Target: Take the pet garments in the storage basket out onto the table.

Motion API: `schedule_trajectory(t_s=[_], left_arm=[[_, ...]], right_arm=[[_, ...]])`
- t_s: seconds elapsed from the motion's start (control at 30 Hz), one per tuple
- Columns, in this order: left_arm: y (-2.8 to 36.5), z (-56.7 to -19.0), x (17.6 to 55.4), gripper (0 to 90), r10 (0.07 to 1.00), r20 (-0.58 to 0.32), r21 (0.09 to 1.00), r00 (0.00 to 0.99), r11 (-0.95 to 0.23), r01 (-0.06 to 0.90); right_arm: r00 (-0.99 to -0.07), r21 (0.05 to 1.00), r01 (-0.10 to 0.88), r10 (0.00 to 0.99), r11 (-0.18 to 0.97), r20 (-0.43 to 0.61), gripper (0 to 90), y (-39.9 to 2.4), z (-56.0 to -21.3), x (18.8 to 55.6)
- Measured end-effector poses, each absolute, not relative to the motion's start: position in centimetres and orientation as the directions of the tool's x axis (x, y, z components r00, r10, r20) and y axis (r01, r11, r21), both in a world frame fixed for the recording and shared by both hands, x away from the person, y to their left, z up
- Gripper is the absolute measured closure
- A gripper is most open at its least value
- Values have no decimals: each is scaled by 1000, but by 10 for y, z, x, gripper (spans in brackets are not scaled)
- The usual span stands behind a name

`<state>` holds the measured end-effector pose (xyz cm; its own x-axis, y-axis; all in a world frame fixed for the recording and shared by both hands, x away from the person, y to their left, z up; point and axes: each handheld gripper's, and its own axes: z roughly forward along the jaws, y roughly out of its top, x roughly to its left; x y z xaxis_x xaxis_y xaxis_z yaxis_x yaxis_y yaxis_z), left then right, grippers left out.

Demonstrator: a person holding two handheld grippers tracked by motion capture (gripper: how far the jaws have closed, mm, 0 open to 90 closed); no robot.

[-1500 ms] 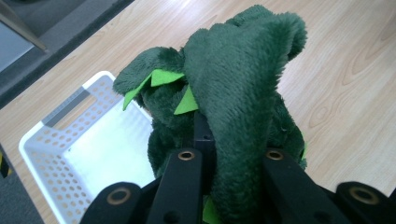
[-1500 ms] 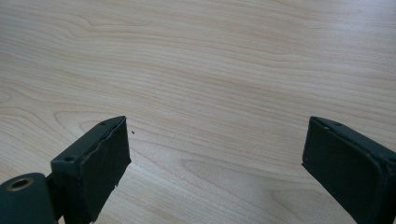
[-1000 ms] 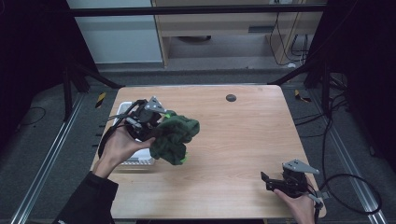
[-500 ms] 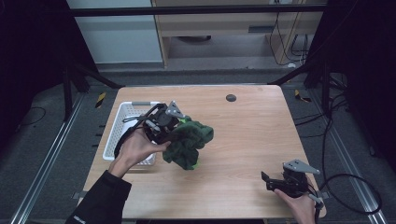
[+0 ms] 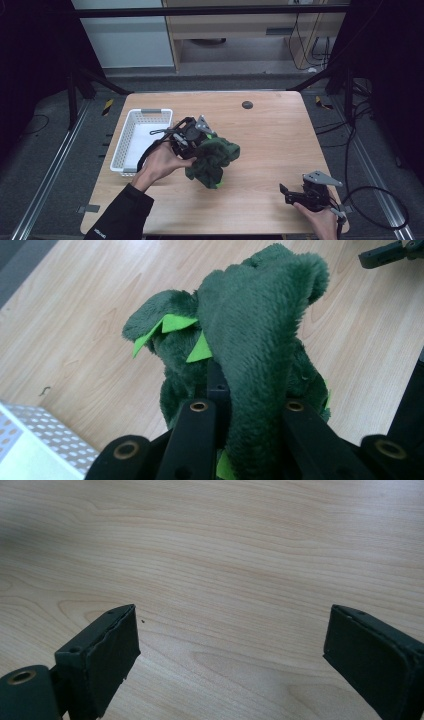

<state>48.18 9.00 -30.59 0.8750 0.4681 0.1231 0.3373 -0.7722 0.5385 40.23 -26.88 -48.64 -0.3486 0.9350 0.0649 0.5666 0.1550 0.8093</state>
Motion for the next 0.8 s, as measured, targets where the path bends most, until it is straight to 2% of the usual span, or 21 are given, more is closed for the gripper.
schedule_trajectory(t_s=[0.8], left_arm=[[56, -345, 491, 832, 417, 109, 466, 903, -823, 323]], right_arm=[[-348, 810, 566, 935, 153, 67, 75, -269, -486, 402]])
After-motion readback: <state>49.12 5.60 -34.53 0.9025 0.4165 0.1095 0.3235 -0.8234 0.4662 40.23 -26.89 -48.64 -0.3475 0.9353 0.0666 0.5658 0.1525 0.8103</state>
